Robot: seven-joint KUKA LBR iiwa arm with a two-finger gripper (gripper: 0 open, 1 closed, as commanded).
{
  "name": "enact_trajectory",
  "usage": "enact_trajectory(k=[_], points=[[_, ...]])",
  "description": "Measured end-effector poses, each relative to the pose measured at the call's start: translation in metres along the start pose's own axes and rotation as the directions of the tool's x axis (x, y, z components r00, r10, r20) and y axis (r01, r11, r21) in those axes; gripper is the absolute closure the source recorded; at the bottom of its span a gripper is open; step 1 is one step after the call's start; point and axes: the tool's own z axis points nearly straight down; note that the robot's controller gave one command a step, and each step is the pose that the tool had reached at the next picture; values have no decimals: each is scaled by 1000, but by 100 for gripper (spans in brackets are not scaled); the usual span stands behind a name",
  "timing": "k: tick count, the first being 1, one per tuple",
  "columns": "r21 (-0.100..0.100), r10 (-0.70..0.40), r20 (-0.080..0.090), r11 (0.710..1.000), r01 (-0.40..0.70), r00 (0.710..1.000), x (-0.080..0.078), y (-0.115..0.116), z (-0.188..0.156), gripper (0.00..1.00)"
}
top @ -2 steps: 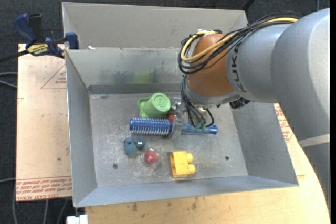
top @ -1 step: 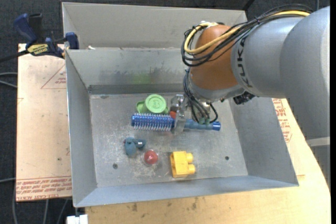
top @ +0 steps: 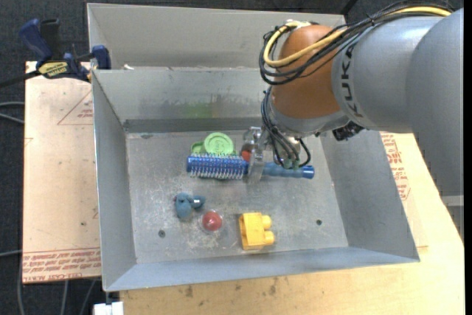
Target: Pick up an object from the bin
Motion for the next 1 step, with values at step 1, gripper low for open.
enact_trajectory(k=[1], points=[[0, -1, 1, 1000, 1, 1000, -1, 0, -31, 100]])
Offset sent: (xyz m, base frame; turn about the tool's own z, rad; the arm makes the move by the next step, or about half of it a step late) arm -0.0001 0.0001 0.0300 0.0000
